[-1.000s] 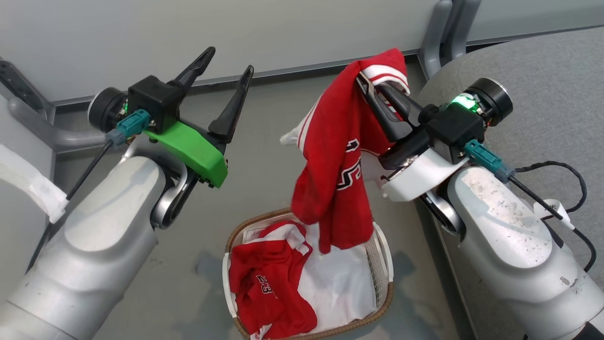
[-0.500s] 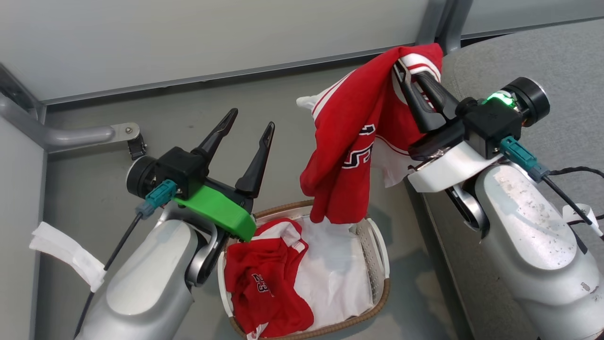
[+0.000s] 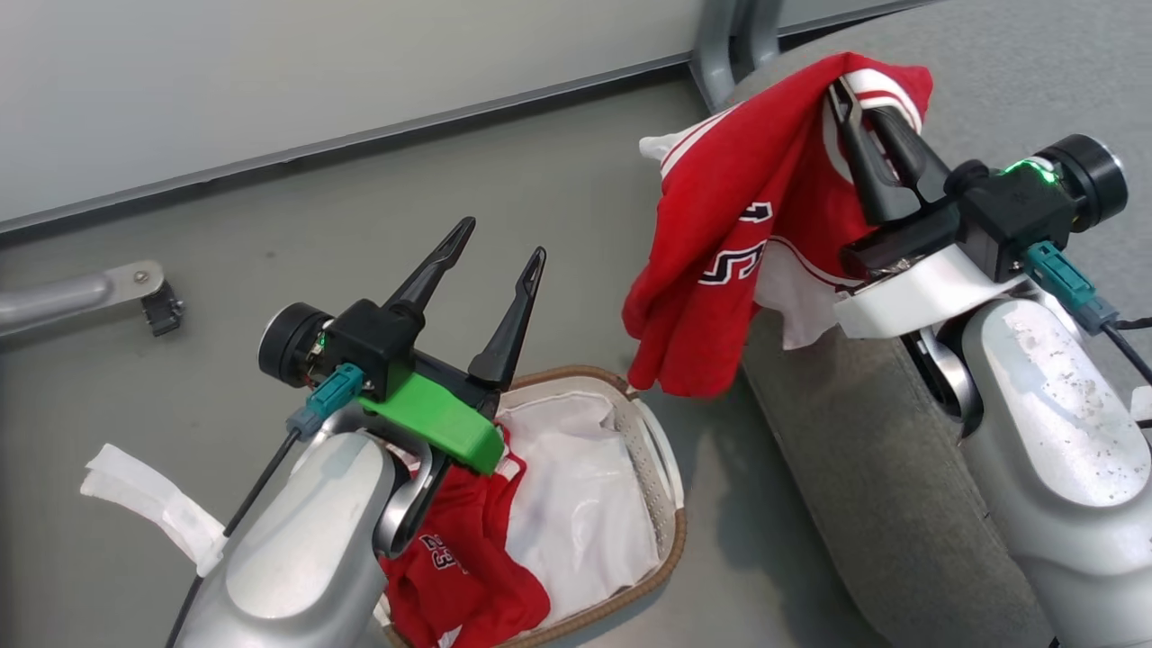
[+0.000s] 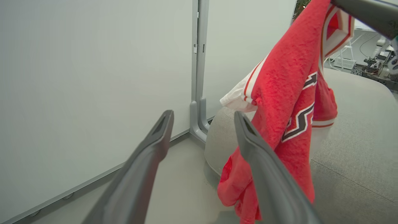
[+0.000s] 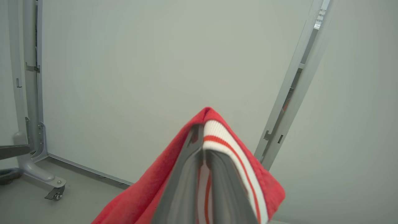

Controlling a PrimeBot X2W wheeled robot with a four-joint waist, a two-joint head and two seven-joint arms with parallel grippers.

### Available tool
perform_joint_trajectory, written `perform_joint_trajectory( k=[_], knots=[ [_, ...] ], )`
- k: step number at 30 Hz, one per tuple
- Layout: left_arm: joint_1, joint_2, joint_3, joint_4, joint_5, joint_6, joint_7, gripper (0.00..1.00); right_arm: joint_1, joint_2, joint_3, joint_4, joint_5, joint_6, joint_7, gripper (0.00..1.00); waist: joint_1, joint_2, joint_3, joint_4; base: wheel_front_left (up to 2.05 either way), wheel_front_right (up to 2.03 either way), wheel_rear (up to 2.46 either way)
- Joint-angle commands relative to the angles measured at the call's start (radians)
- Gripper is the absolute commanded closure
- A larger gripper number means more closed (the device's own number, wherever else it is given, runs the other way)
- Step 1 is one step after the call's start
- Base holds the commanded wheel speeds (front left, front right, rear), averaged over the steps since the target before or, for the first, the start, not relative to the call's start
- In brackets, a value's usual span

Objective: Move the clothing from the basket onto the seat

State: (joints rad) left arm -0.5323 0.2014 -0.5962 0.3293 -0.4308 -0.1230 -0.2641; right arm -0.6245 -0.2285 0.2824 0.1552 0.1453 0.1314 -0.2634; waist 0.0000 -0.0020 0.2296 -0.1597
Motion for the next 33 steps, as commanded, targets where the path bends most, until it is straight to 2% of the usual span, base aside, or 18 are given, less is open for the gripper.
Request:
perform_joint_trajectory(
  k=[1, 8, 16, 25, 33],
  knots=[
    [0.007, 0.002, 0.003, 0.0, 0.008, -0.003, 0.0, 0.0, 0.015, -0.001, -0.01, -0.009, -0.006, -0.001, -0.002, 1.0, 0.0, 0.002, 0.03, -0.084, 0.0, 0.0, 0.0],
    [-0.024, 0.002, -0.017, 0.016, 0.029, -0.008, 0.0, 0.0, 0.032, 0.006, -0.048, -0.004, -0.016, -0.001, -0.002, 1.0, 0.0, 0.002, 0.065, -0.187, 0.0, 0.0, 0.0],
    [-0.047, 0.01, -0.061, 0.034, 0.029, -0.009, 0.0, 0.0, 0.009, 0.022, -0.091, 0.034, -0.032, -0.001, -0.002, 1.0, 0.0, 0.002, 0.107, -0.221, 0.0, 0.0, 0.0],
    [-0.094, 0.016, -0.101, 0.023, 0.028, -0.009, 0.0, 0.0, -0.184, -0.016, -0.167, 0.14, -0.004, -0.001, -0.002, 1.0, 0.0, 0.002, 0.187, -0.161, 0.0, 0.0, 0.0],
    [-0.128, -0.006, -0.129, -0.005, 0.047, -0.009, 0.0, 0.0, -0.466, -0.161, -0.245, 0.271, 0.012, -0.001, -0.002, 1.0, 0.0, 0.002, 0.265, -0.059, 0.0, 0.0, 0.0]
  ],
)
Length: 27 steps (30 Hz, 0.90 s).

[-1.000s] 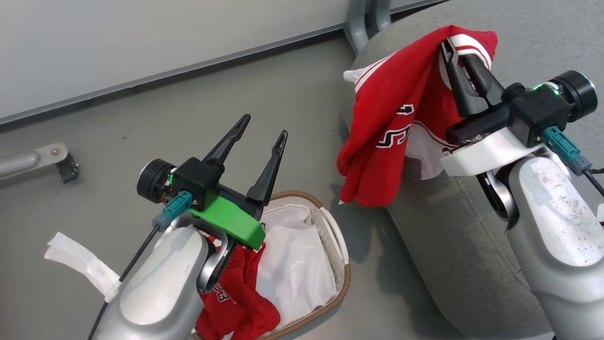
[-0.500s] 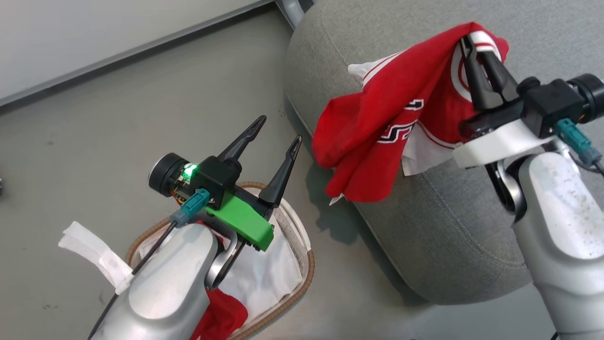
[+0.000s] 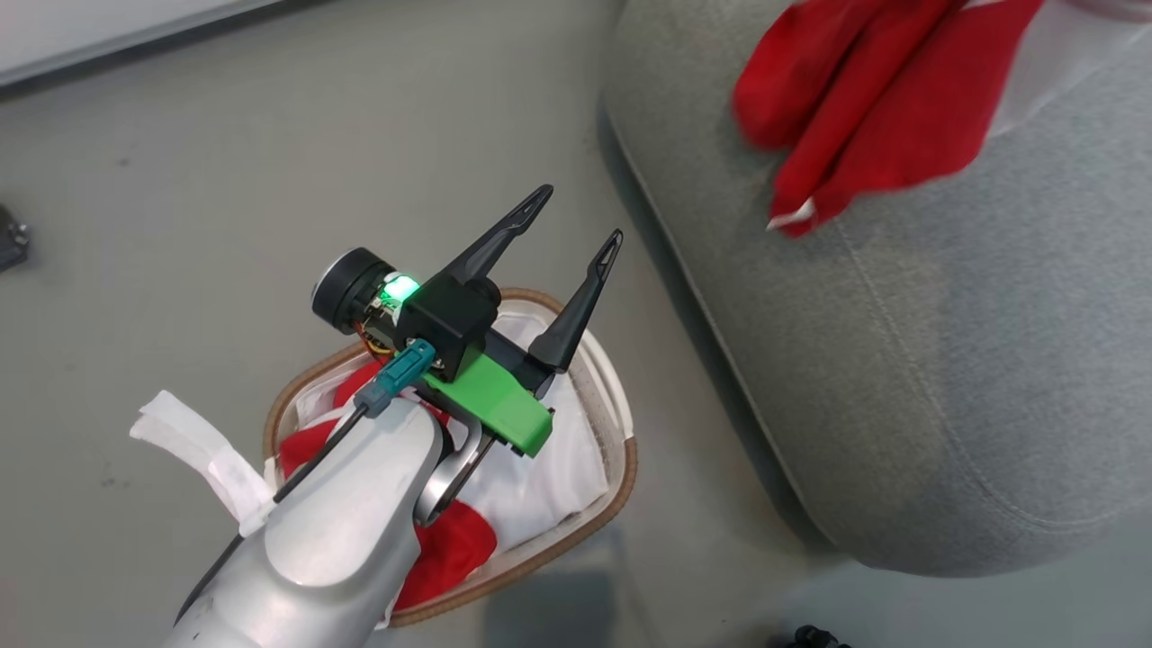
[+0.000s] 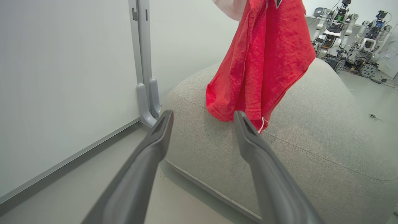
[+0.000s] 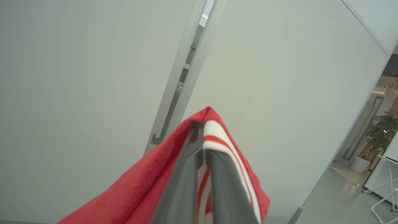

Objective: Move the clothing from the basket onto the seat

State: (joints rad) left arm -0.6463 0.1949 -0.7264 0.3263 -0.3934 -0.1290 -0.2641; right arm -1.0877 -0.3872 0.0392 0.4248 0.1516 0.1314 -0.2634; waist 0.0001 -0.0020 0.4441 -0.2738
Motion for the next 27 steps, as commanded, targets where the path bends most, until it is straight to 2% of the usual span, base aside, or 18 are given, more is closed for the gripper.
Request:
perform_joint_trajectory(
  k=[1, 7, 13, 22, 27],
  knots=[
    [-0.017, -0.003, 0.002, -0.008, 0.014, -0.003, -0.001, 0.0, -0.036, -0.024, -0.016, 0.021, 0.012, -0.001, -0.001, 1.0, -0.0001, 0.002, 0.062, 0.069, 0.0, 0.0, 0.0],
    [-0.03, -0.011, 0.005, -0.039, 0.027, -0.003, 0.0, 0.0, -0.17, -0.127, -0.108, 0.116, 0.018, -0.001, 0.026, 1.0, -0.0001, 0.002, 0.119, 0.133, 0.0, 0.0, 0.0],
    [-0.033, -0.009, 0.011, -0.05, 0.045, -0.003, 0.0, 0.0, -0.157, -0.176, -0.153, 0.249, -0.033, -0.001, 0.028, 1.0, -0.0001, 0.002, 0.172, 0.164, 0.0, 0.0, 0.0],
    [-0.024, -0.002, 0.031, -0.048, 0.06, -0.003, 0.0, 0.0, -0.014, -0.085, -0.215, 0.452, -0.072, -0.001, -0.002, 1.0, -0.0001, 0.002, 0.22, 0.16, 0.0, 0.0, 0.0],
    [-0.004, 0.005, 0.048, -0.045, 0.064, -0.003, 0.0, 0.0, 0.056, -0.027, -0.228, 0.45, -0.09, -0.001, -0.003, 1.0, -0.0001, 0.002, 0.223, 0.142, 0.0, 0.0, 0.0]
  ],
)
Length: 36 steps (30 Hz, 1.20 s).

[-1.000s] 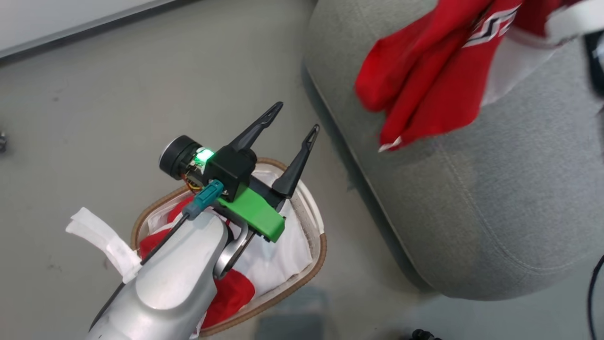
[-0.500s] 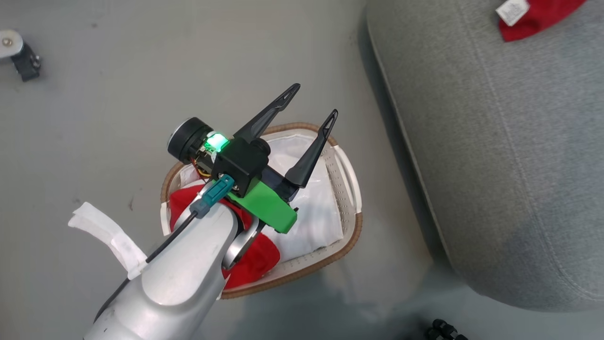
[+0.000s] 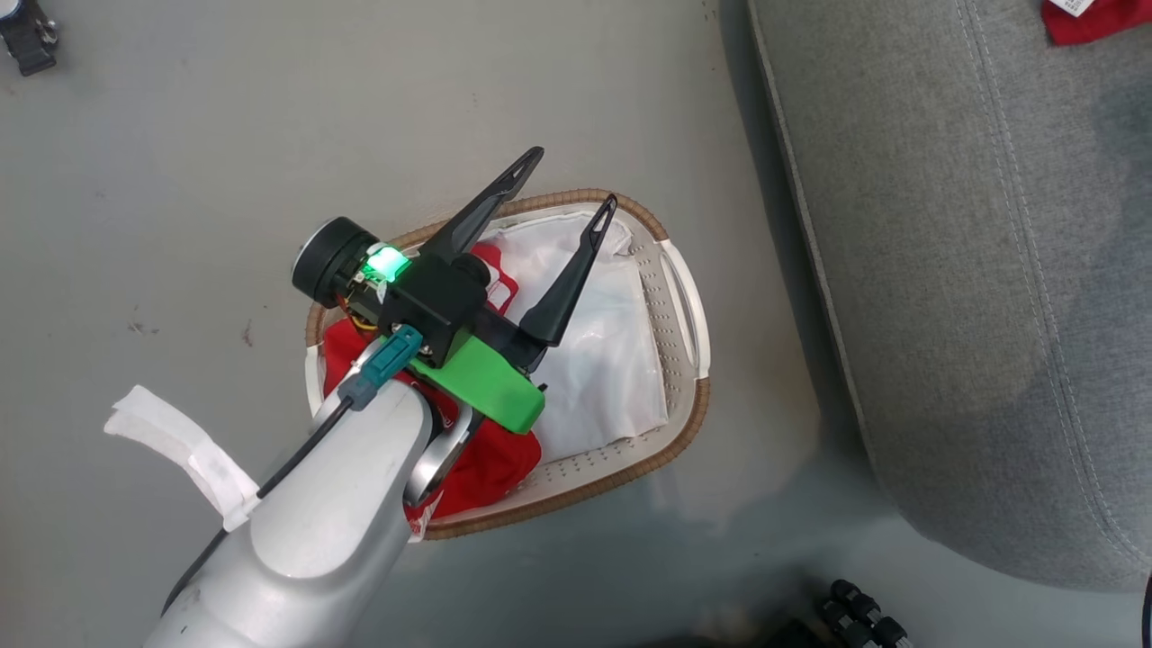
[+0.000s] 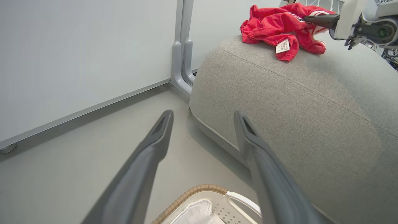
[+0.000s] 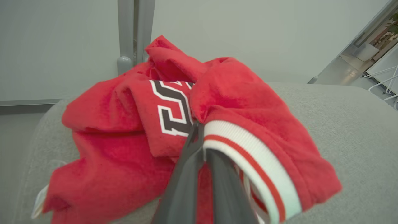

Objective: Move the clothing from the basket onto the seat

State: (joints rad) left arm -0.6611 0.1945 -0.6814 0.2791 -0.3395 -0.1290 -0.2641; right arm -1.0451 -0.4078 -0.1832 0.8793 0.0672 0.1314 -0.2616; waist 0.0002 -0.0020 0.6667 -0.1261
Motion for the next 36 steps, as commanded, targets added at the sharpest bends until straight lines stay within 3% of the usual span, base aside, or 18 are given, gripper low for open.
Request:
perform_joint_trajectory(
  k=[1, 3, 4, 5, 6, 22, 36],
  knots=[
    [0.014, 0.007, 0.006, 0.003, 0.012, -0.003, -0.001, 0.0, 0.025, 0.005, -0.011, -0.016, -0.011, -0.001, -0.004, 1.0, -0.0002, 0.002, 0.0, -0.01, 0.0, 0.0, 0.0],
    [0.016, 0.009, 0.011, 0.004, 0.012, -0.003, 0.0, 0.0, 0.045, 0.022, -0.02, -0.037, -0.019, -0.001, -0.005, 0.86, -0.0002, 0.002, -0.003, -0.017, 0.0, 0.0, 0.0],
    [0.018, 0.01, 0.013, 0.006, 0.011, -0.003, 0.0, 0.0, 0.054, 0.029, -0.024, -0.047, -0.022, -0.001, -0.005, 0.63, -0.0002, 0.002, -0.005, -0.019, 0.0, 0.0, 0.0],
    [0.02, 0.01, 0.016, 0.007, 0.009, -0.003, -0.001, 0.0, 0.066, 0.037, -0.027, -0.061, -0.026, -0.001, -0.005, 0.15, -0.0002, 0.002, -0.008, -0.023, 0.0, 0.0, 0.0],
    [0.022, 0.011, 0.017, 0.008, 0.007, -0.003, 0.0, 0.0, 0.076, 0.043, -0.027, -0.072, -0.029, -0.001, -0.005, 0.0, -0.0002, 0.002, -0.011, -0.025, 0.0, 0.0, 0.0],
    [0.088, -0.024, 0.098, -0.018, -0.025, -0.003, 0.0, 0.0, 0.223, 0.106, 0.028, -0.198, -0.028, -0.001, -0.005, 0.0, -0.0002, 0.002, -0.13, -0.019, 0.0, 0.0, 0.0],
    [0.241, -0.088, 0.338, -0.049, -0.032, -0.003, 0.0, 0.0, 0.29, 0.163, 0.112, -0.34, 0.001, -0.001, -0.005, 0.0, -0.0002, 0.002, -0.309, 0.071, 0.0, 0.0, 0.0]
  ],
)
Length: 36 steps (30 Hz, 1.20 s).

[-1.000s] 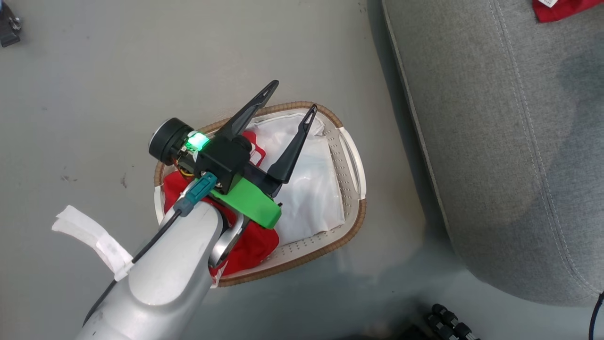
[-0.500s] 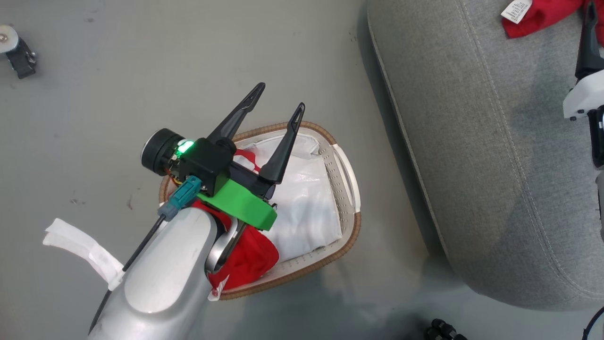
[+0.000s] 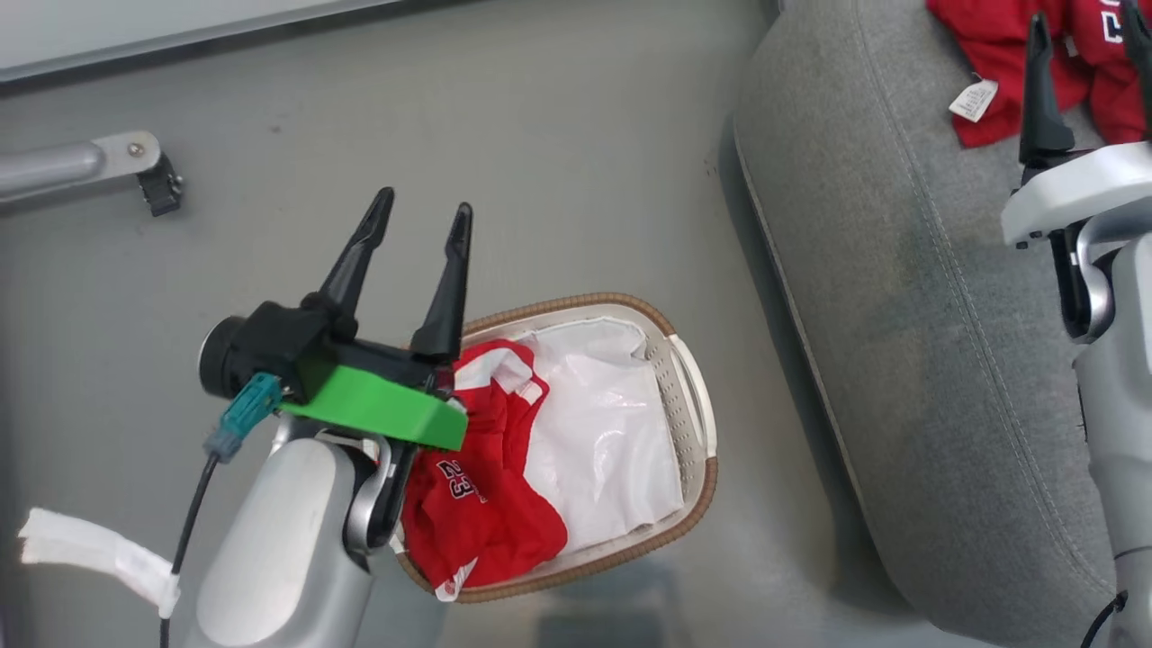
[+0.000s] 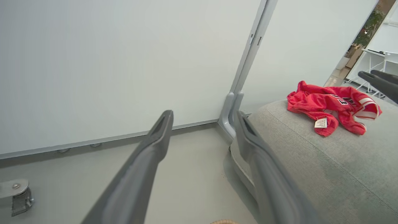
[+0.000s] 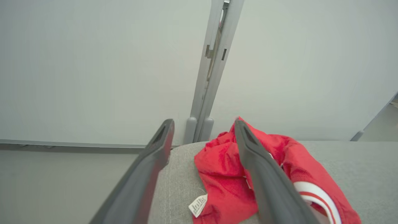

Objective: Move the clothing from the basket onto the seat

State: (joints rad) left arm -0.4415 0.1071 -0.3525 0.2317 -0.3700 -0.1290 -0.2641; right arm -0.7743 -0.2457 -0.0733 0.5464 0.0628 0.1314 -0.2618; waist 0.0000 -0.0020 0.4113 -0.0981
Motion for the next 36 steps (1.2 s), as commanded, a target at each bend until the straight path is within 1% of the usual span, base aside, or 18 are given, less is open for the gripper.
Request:
perform_joint_trajectory(
  k=[1, 6, 10, 16, 20, 26, 30, 36],
  knots=[
    [0.036, -0.004, 0.03, -0.004, 0.003, -0.003, 0.0, 0.0, 0.022, 0.006, 0.008, -0.017, 0.008, -0.001, -0.005, 0.0, 0.0, 0.002, -0.062, 0.048, 0.0, 0.0, 0.0],
    [0.109, -0.022, 0.142, -0.009, 0.021, -0.003, -0.001, 0.0, 0.058, 0.049, 0.037, -0.075, 0.035, -0.001, -0.005, 0.0, 0.0, 0.002, -0.111, 0.077, 0.0, 0.0, 0.0],
    [0.158, -0.036, 0.209, -0.007, 0.036, -0.003, 0.0, 0.0, 0.114, 0.097, 0.052, -0.112, 0.047, -0.001, -0.005, 0.0, 0.0, 0.002, -0.145, 0.098, 0.0, 0.0, 0.0],
    [0.225, -0.049, 0.245, 0.014, 0.043, -0.003, 0.0, 0.0, 0.228, 0.157, 0.056, -0.146, 0.04, -0.001, -0.005, 0.0, 0.0, 0.002, -0.202, 0.13, 0.0, 0.0, 0.0],
    [0.266, -0.053, 0.265, 0.026, 0.036, -0.003, 0.0, 0.0, 0.303, 0.181, 0.065, -0.171, 0.034, -0.001, -0.005, 0.0, 0.0, 0.002, -0.234, 0.144, 0.0, 0.0, 0.0],
    [0.315, -0.055, 0.288, 0.042, 0.032, -0.003, -0.001, 0.0, 0.407, 0.193, 0.092, -0.207, 0.041, -0.001, -0.005, 0.0, 0.0, 0.002, -0.267, 0.155, 0.0, 0.0, 0.0],
    [0.345, -0.056, 0.307, 0.042, 0.03, -0.003, 0.0, 0.0, 0.477, 0.193, 0.122, -0.224, 0.083, -0.001, -0.005, 0.0, 0.0, 0.002, -0.285, 0.156, 0.0, 0.0, 0.0],
    [0.38, -0.056, 0.322, 0.049, 0.021, -0.003, 0.0, 0.0, 0.563, 0.193, 0.147, -0.244, 0.102, -0.001, -0.005, 0.0, 0.0, 0.002, -0.313, 0.152, 0.0, 0.0, 0.0]
  ],
)
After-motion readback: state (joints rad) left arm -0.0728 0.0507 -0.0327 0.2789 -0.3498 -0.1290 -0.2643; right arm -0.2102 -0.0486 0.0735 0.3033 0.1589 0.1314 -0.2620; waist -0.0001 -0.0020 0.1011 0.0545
